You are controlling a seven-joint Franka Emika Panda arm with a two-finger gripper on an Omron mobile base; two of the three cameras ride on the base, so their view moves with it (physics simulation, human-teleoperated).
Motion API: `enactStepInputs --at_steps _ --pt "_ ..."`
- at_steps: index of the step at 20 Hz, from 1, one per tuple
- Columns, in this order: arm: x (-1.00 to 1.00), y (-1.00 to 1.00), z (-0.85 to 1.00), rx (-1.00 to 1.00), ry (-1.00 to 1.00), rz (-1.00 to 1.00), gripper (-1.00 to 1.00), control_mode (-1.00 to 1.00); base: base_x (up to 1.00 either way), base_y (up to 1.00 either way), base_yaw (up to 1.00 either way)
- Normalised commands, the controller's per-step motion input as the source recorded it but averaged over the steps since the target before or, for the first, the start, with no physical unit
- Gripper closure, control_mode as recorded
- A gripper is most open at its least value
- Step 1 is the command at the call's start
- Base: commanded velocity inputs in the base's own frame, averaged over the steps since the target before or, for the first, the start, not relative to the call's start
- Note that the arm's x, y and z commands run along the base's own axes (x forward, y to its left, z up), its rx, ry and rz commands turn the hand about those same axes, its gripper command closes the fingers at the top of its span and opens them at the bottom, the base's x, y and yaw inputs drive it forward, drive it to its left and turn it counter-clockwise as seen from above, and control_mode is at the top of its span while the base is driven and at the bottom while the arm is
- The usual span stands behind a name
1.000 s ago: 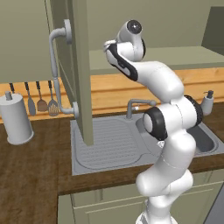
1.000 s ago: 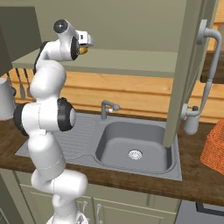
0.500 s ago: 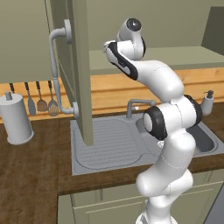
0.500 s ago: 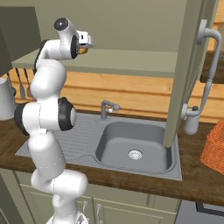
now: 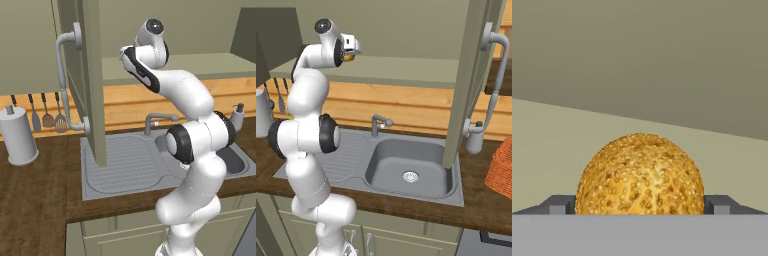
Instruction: Open the cabinet, pick up the bread from the cabinet and place it in the basket. Then move the basket to the dining counter.
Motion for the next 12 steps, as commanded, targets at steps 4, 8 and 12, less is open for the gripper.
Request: enactStepInputs --at_steps 4,8,12 --pt "-1.0 -0.03 0.0 0.0 -0.03 0.0 1.0 -1.0 0.0 0.0 0.0" --pt "-1.0 -0.08 0.0 0.0 -0.03 0.0 1.0 -1.0 0.0 0.0 0.0" --pt "-1.0 -0.1 0.0 0.01 -0.02 0.0 1.0 -1.0 0.0 0.0 0.0"
